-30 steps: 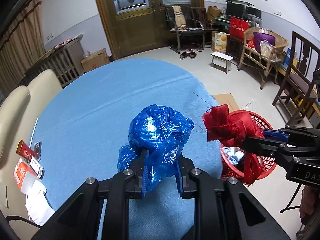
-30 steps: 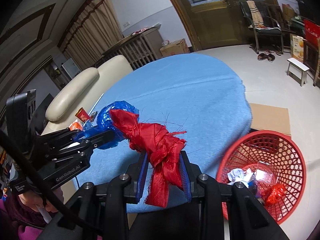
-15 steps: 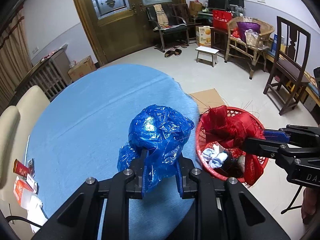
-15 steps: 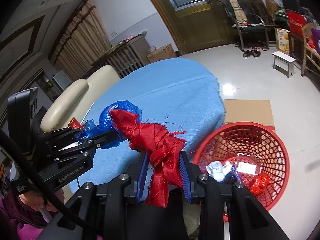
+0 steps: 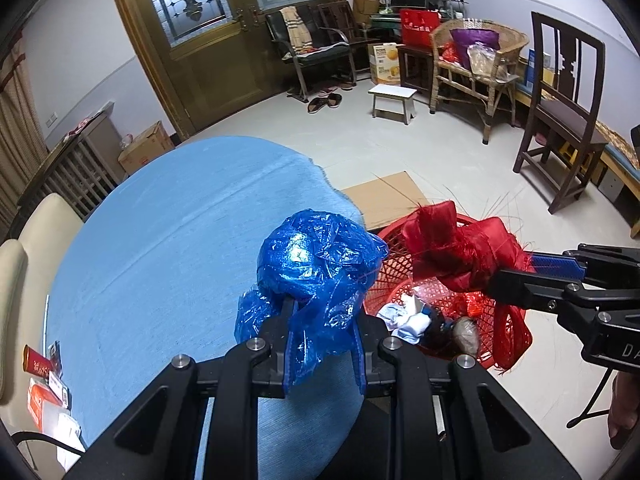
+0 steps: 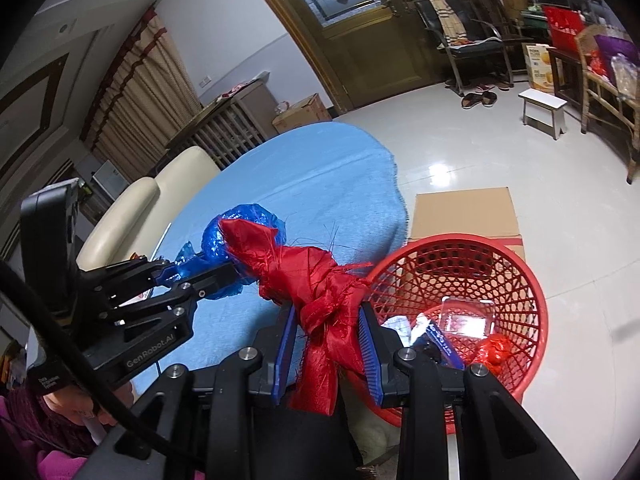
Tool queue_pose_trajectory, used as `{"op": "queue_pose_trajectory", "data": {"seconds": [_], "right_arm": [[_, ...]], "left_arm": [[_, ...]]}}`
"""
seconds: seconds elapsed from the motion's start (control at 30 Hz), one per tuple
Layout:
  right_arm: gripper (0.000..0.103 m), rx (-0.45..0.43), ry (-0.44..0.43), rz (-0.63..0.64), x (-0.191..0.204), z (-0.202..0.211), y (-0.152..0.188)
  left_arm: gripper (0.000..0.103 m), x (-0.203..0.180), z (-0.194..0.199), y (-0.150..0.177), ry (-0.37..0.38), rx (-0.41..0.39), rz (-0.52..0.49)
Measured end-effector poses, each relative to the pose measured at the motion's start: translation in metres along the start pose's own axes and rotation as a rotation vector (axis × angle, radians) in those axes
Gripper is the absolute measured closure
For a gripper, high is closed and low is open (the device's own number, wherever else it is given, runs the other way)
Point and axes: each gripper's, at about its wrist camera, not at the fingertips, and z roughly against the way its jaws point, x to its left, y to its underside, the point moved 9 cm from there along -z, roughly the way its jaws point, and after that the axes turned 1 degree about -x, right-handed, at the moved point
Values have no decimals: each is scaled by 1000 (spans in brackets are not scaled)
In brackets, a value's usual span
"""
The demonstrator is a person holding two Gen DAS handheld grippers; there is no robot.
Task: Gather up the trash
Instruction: 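Carry the blue and red bags over the red wastebasket with both grippers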
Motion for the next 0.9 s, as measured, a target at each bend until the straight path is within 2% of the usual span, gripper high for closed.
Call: {"op": "queue_pose_trajectory", "data": {"seconds": [0.9], "right_arm": [[70,19,79,-109,-69,3,9]], "left_arm": [[79,-57,-41,-8,88,71,-73]]}}
